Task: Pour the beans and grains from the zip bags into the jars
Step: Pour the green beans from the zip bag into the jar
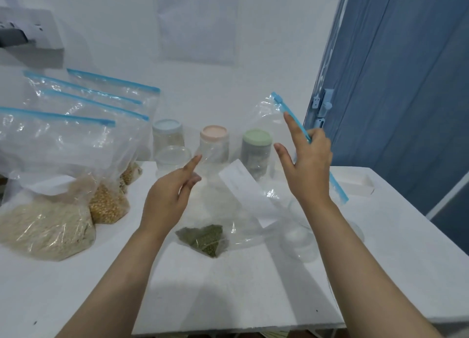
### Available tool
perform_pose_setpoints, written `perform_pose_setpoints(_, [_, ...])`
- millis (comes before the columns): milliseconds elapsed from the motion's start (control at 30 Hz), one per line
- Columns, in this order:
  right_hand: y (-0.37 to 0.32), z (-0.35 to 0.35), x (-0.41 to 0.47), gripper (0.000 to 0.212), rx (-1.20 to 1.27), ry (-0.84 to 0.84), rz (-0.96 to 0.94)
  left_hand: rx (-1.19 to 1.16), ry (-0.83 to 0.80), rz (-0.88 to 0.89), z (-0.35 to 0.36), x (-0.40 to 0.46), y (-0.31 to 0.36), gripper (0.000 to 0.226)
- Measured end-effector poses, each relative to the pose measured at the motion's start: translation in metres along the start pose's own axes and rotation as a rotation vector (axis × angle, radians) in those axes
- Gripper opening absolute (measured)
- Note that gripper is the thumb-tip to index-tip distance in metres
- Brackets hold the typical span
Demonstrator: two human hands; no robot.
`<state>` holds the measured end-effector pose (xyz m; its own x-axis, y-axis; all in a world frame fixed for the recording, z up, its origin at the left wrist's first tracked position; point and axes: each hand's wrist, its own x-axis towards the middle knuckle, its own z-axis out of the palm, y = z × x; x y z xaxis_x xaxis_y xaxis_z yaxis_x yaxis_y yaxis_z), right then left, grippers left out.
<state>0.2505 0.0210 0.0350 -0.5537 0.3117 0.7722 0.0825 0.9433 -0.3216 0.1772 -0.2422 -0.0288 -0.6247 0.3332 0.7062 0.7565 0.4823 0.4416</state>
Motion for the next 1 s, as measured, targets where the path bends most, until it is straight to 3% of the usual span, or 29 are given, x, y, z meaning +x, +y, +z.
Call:
perform_pose_setpoints(333, [-0.045,0.001,-0.008,0.058,0.205,0.160,0.041,-0.089,0.109,0.020,-0.062,0.046,-0.007,0.056])
perform_pose_setpoints(533, [-0.050,0.018,-0.026,0.059,0.175,0.189,0.053,-0.140,-0.063,0.025,-0.079,0.035,-0.024,0.050])
perform_pose_setpoints(733, [-0.044,0.021,-0.040,0.061,0.092,0.182,0.080,0.120,-0.095,-0.021,-0.054,-0.002,-0.062,0.065])
perform_pose_setpoints(833, [-0.045,0.019,-0.043,0.059,0.084,0.192,0.109,0.102,0.027,-0.142,-0.045,-0.023,-0.065,0.072])
perform_pose_setpoints(1000, [-0.046,0.014,-0.049,0.057,0.084,0.192,0.139,-0.303,0.089,-0.438,-0.021,-0.051,-0.045,0.085])
